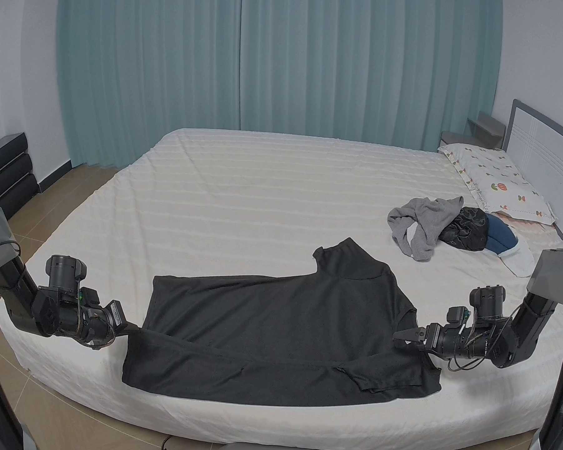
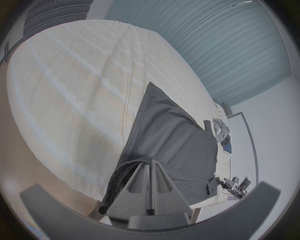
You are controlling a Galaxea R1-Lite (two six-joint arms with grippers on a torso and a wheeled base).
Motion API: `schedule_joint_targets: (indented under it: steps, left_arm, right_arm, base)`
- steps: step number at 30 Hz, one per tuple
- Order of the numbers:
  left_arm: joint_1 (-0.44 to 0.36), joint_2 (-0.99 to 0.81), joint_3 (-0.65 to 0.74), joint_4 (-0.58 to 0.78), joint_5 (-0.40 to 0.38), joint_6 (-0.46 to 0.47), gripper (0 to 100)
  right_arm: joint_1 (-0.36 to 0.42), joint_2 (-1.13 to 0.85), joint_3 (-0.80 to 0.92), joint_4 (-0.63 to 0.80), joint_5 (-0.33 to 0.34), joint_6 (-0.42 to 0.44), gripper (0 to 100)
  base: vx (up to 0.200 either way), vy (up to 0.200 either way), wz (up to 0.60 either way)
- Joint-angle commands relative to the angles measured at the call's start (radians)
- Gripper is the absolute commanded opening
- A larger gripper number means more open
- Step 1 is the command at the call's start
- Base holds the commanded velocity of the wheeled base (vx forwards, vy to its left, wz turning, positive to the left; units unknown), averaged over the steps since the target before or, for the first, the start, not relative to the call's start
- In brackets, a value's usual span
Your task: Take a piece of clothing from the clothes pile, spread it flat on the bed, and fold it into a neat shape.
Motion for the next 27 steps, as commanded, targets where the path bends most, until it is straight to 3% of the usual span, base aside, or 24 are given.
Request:
schedule_joint_targets:
  steps: [1, 7, 8, 27]
  left_arm:
    - [0.000, 0.001, -0.002, 0.000, 0.000, 0.000, 0]
    - [0.000, 0.001, -0.002, 0.000, 0.000, 0.000, 0]
    - [0.002, 0.001, -0.002, 0.000, 0.000, 0.000, 0]
    - [0.006, -0.022, 0.001, 0.003, 0.000, 0.000, 0]
  right_arm:
    - [-0.003, 0.034, -0.007, -0.002, -0.001, -0.017, 100]
    - [-0.014, 0.047, -0.007, 0.000, -0.003, -0.048, 100]
    - [-0.014, 0.051, -0.007, -0.002, -0.006, -0.048, 0]
    - [-0.040, -0.009, 0.004, -0.008, -0.006, -0.039, 0]
  base:
    - [0.000, 0.000, 0.00]
    - [0.000, 0.000, 0.00]
    - [0.000, 0.000, 0.00]
    - [0.000, 0.000, 0.00]
